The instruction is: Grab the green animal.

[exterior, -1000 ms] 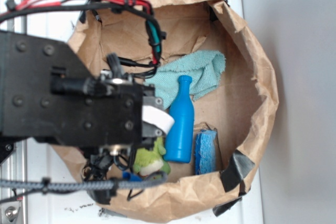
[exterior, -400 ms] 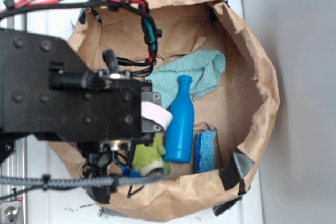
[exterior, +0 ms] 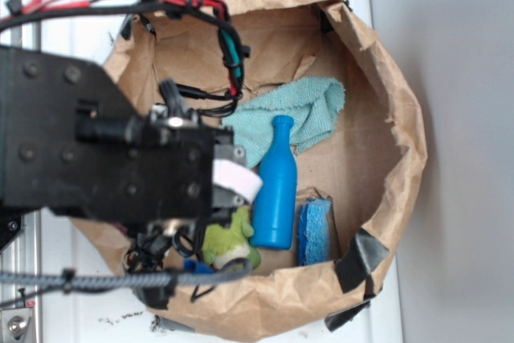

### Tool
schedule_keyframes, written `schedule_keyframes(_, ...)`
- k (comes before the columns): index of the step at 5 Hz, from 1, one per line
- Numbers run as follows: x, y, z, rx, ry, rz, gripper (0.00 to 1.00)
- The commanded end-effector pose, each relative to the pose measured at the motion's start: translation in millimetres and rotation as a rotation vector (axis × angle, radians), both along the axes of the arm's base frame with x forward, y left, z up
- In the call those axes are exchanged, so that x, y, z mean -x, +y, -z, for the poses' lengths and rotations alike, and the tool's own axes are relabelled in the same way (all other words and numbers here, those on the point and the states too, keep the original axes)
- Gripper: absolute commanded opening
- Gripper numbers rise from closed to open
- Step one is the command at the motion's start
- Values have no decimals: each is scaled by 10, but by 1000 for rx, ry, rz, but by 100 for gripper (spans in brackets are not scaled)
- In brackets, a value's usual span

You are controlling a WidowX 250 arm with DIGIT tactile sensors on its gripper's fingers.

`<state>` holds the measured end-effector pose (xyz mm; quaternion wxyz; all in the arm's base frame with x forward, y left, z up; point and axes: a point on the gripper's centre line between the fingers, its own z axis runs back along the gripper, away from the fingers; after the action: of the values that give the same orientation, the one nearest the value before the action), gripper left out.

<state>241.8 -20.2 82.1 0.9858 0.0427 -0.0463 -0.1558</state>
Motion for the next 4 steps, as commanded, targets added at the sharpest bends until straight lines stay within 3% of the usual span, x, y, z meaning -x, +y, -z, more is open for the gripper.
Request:
schedule_keyframes(1, -171, -119, 118, 81, 7, 162, 100)
schedule_keyframes(2, -254, -184, 179, 147, 49, 195, 100)
schedule_keyframes(3, -265, -230, 189, 199, 51, 228, 100)
schedule_keyframes(4, -179, -277, 180, 215, 24, 253, 100)
